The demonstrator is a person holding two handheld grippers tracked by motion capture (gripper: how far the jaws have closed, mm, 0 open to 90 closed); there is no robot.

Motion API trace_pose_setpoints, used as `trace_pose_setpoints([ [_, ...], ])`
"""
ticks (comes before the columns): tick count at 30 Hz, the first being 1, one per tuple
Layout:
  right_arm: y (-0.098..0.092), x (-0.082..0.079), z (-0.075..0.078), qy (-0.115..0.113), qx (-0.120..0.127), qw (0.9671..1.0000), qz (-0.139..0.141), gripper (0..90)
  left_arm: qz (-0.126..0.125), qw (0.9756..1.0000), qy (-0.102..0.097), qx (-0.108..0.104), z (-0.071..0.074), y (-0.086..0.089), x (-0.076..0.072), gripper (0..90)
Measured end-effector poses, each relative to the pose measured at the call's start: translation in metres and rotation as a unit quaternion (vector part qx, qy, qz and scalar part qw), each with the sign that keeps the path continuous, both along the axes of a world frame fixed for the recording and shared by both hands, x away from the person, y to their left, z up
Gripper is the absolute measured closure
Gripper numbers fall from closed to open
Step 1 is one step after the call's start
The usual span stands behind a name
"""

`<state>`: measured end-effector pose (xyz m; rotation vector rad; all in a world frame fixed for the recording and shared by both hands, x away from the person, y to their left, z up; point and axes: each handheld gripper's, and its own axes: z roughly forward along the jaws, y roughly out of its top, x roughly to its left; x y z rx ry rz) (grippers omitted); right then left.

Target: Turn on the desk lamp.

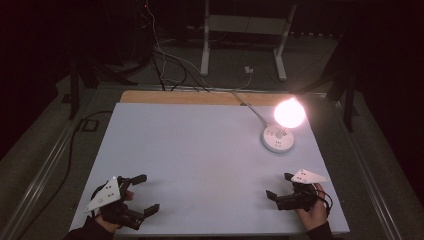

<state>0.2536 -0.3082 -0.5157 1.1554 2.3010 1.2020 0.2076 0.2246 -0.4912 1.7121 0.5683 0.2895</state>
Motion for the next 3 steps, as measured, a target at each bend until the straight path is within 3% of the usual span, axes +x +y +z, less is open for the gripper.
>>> trace_pose_setpoints([
  [3, 0.0016, 0.0006, -0.0014, 0.005, -0.006, 1.0000, 0.003, 0.0, 0.000, 1.0000, 0.000, 0.000, 0.0001, -0.0003, 0.0000, 0.3],
])
